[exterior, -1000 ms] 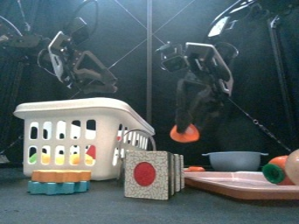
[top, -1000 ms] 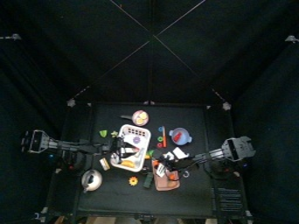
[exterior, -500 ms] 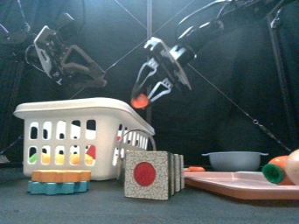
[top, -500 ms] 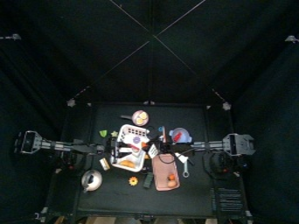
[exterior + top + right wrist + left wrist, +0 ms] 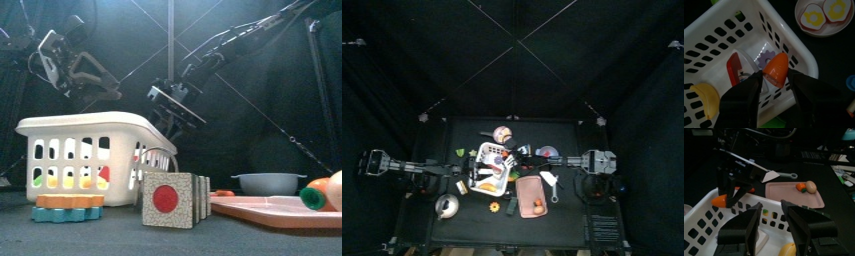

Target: Place carrot bottom in basket

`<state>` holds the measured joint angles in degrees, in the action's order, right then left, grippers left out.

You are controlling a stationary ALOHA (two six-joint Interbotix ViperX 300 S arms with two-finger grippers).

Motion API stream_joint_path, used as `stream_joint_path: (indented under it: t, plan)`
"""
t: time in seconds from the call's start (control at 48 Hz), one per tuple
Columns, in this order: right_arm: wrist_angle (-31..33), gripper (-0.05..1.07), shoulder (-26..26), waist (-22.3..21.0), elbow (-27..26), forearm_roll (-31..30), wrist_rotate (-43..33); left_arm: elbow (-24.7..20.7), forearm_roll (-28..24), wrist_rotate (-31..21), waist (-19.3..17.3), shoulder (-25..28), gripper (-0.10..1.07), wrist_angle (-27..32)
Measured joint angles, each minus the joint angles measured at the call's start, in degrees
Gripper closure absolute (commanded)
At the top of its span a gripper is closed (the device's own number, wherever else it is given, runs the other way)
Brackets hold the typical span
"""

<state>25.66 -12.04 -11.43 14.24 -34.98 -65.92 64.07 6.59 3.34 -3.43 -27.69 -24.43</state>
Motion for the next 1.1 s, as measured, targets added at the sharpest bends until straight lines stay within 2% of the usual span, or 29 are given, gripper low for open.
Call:
stream_joint_path:
  t: [0.312,1.104]
  plan:
    - [0.97,0.12,-0.09,0.26,-0.53,-0.35,0.0,-0.09,-0.09,0.0,0.0,0.0,0.2,-0.09]
    - [1.41,0.12,-0.18,0.88,-3.43,-3.52,-0.09,0.18,-0.09,0.0,-0.26,0.0,0.2,0.0]
